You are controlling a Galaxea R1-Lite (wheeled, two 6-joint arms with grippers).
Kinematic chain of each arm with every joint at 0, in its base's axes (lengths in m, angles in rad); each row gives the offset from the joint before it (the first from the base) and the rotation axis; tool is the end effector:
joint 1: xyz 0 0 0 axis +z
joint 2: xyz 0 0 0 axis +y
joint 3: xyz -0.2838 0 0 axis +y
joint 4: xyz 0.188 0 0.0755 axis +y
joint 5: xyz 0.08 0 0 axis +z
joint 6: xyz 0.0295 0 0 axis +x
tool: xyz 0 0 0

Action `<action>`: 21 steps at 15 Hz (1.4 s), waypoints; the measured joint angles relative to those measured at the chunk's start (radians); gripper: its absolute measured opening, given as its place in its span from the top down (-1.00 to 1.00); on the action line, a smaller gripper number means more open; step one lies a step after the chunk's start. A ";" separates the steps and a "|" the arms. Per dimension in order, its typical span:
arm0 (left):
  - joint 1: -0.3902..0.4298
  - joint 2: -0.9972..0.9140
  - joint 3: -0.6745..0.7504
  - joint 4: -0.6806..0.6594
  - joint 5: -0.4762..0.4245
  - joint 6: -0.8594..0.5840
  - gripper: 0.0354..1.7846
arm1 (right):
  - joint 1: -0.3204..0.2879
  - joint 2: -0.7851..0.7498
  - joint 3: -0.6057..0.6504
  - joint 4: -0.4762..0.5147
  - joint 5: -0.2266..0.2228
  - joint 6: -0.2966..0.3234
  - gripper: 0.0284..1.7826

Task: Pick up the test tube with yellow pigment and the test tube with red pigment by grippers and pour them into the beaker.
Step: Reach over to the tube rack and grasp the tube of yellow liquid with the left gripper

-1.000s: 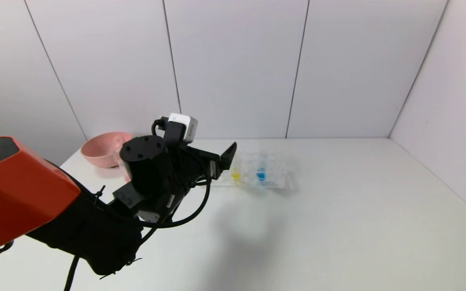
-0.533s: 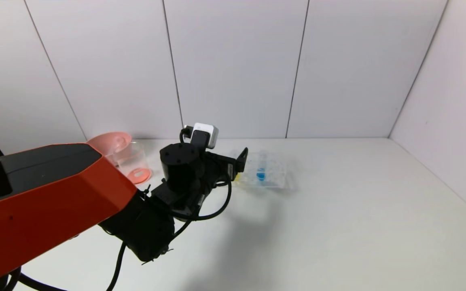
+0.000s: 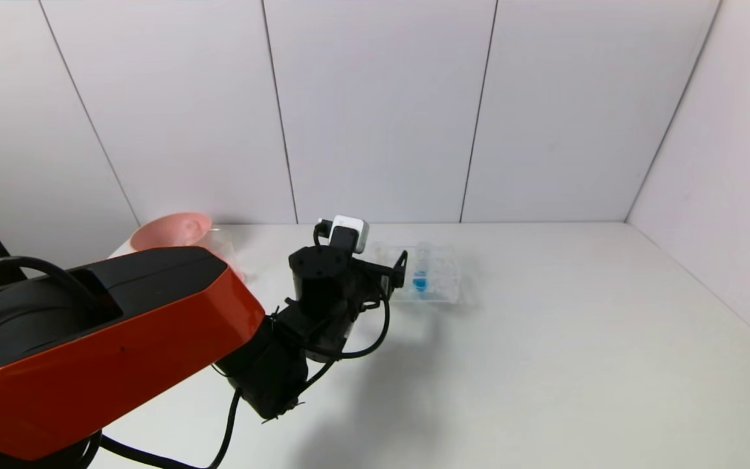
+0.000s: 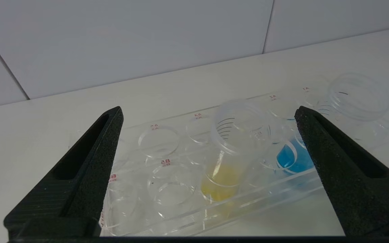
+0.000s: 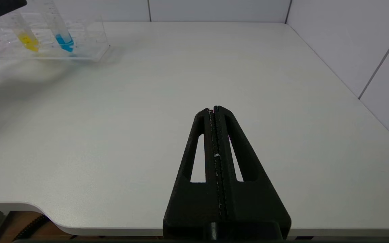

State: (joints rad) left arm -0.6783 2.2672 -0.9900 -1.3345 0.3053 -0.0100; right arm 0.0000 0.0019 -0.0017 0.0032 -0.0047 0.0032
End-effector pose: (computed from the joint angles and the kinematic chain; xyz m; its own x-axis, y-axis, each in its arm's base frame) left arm 0.3300 -0.2546 0.0658 0.9300 -0.3634 0.0546 0.3652 0.9305 -0.0272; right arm 0.0137 -0.0001 0.0756 1.0000 -0.0047 -0.0034 0.0047 1.0000 0.0032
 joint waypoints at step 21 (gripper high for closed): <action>-0.006 0.061 -0.056 0.024 0.016 -0.009 0.36 | 0.000 0.000 0.000 0.000 0.000 0.000 0.91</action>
State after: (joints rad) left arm -0.6840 2.3279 -1.0464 -1.3104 0.3217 -0.0187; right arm 0.0000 0.0019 -0.0017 0.0032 -0.0047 0.0032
